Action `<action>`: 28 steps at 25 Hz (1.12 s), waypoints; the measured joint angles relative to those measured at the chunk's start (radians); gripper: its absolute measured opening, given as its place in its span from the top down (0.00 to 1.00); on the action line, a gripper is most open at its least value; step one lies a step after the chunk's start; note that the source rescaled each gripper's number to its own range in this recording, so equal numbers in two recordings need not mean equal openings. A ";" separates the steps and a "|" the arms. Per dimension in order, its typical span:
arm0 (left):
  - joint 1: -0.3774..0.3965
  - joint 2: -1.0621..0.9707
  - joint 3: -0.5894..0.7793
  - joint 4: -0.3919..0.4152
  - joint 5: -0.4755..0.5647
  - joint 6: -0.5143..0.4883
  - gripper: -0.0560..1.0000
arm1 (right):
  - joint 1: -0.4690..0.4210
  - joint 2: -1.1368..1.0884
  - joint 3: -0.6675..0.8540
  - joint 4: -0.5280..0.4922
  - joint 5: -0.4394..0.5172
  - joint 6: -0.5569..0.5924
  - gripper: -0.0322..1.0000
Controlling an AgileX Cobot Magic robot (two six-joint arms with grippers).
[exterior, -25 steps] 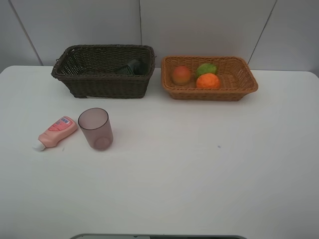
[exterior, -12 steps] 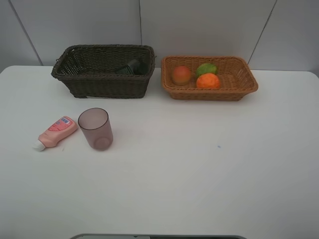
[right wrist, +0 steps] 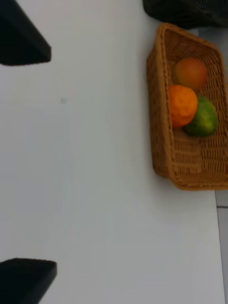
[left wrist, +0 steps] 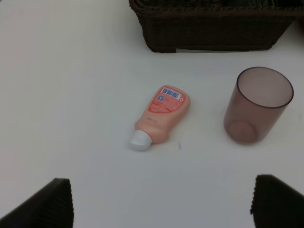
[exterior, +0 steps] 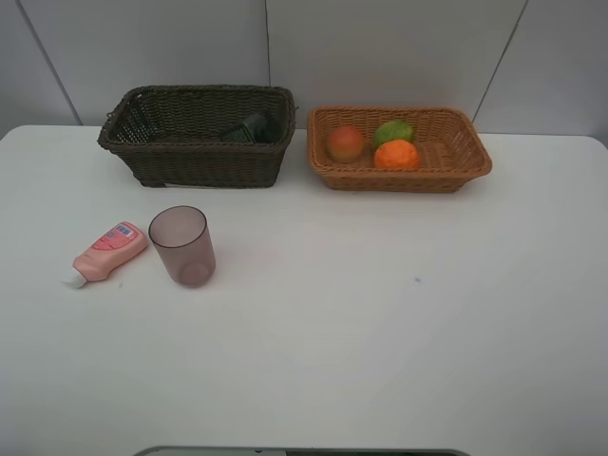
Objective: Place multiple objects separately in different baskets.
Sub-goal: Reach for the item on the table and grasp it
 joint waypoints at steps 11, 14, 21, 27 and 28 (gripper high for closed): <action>0.000 0.000 0.000 0.000 0.000 0.000 0.03 | -0.136 -0.083 0.001 0.000 -0.001 -0.034 0.17; 0.000 0.000 0.000 0.000 0.000 0.000 0.03 | -0.136 -0.089 0.003 0.000 -0.001 -0.055 0.17; 0.000 0.000 0.000 0.000 0.000 0.000 0.03 | -0.142 -0.090 0.003 0.000 -0.001 -0.058 0.17; 0.000 0.000 0.000 0.000 0.000 0.000 0.03 | -0.142 -0.090 0.003 0.000 -0.001 -0.058 0.17; 0.000 0.000 0.000 0.000 0.000 0.000 0.03 | -0.142 -0.090 0.003 0.000 -0.001 -0.058 0.17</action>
